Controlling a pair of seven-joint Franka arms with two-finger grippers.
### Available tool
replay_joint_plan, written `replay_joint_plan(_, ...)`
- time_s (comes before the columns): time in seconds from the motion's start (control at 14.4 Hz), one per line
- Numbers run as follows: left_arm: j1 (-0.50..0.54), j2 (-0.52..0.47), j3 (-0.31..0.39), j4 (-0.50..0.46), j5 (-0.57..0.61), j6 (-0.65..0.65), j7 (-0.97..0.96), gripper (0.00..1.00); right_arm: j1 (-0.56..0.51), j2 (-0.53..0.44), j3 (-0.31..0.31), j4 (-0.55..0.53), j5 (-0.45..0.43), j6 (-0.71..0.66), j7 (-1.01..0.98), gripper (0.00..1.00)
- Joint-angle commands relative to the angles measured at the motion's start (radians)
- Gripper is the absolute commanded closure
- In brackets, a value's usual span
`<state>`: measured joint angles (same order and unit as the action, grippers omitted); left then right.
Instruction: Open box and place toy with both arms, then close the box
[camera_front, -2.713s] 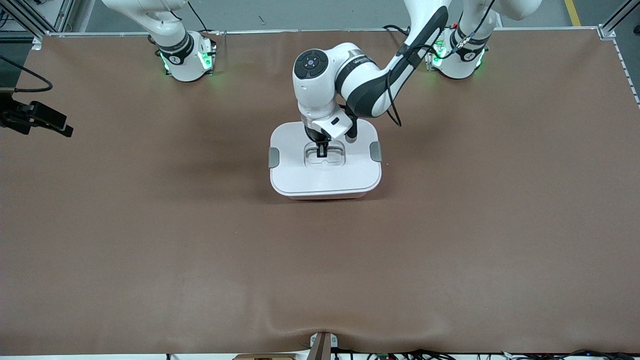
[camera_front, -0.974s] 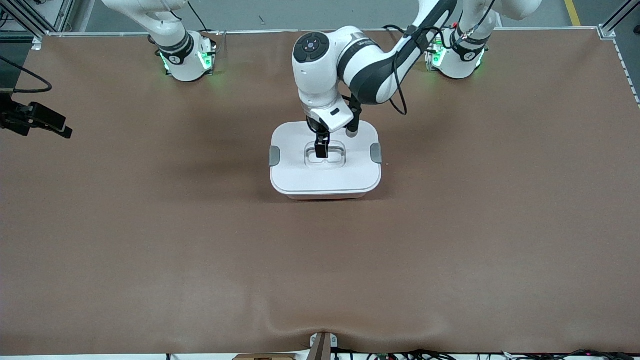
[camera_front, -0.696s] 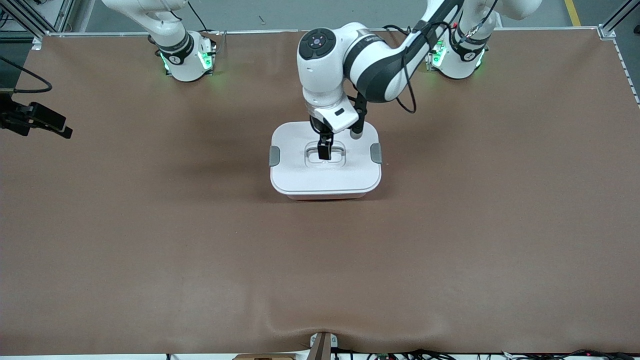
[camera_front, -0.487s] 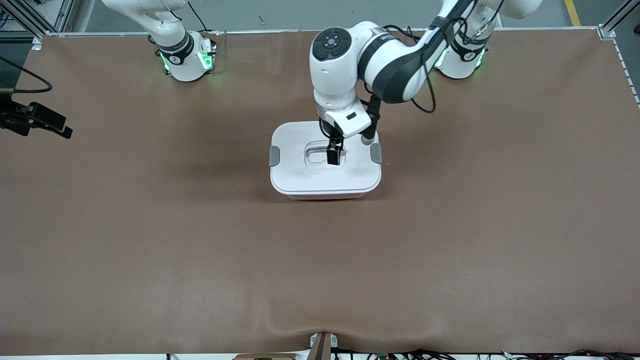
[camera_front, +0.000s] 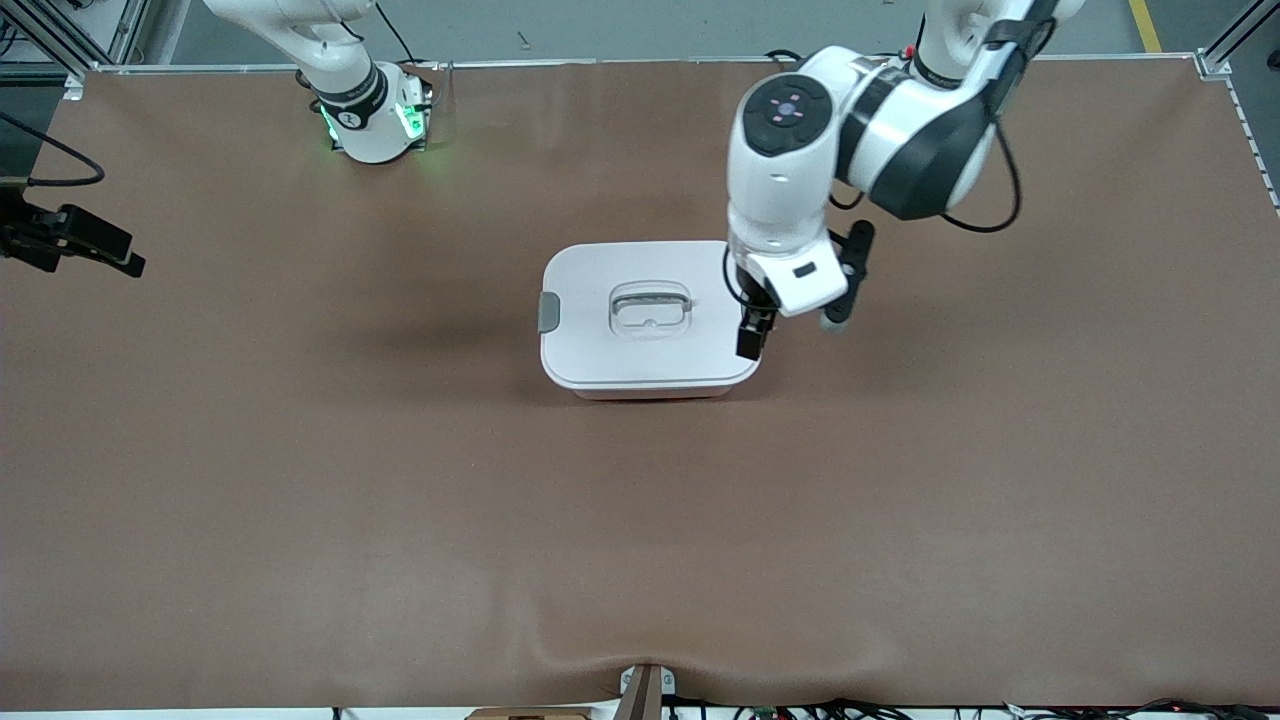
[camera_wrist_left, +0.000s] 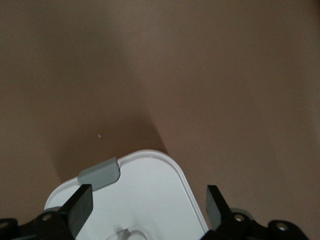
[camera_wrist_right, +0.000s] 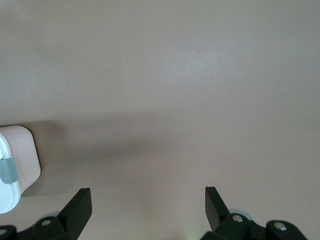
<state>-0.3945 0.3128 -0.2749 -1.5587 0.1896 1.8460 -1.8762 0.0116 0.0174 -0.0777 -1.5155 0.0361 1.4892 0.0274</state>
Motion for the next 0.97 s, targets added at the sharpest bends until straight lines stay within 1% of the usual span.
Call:
replay_joint_plan(0.0, 0.086, -0.015, -0.055, 0.006, -0.022, -0.039, 0.08, 0.0, -0.004, 0.009, 0.006, 0.018, -0.002, -0.006, 0.006, 0.0)
replay_joint_plan(0.28, 0.1, -0.031, -0.044, 0.009, -0.024, -0.057, 0.153, 0.0, -0.004, 0.009, 0.006, 0.018, -0.004, 0.0, 0.005, 0.0)
replay_joint_plan(0.56, 0.17, -0.05, -0.052, 0.022, -0.024, -0.07, 0.25, 0.0, -0.004, 0.009, 0.006, 0.018, -0.015, 0.017, 0.0, 0.0)
replay_joint_plan(0.77, 0.241, -0.061, -0.082, 0.02, -0.024, -0.07, 0.354, 0.0, -0.004, 0.009, 0.006, 0.018, -0.015, 0.02, -0.001, 0.0)
replay_joint_plan(0.9, 0.269, -0.081, -0.089, 0.02, -0.025, -0.07, 0.434, 0.0, -0.004, 0.009, 0.006, 0.018, -0.016, 0.017, -0.004, 0.0)
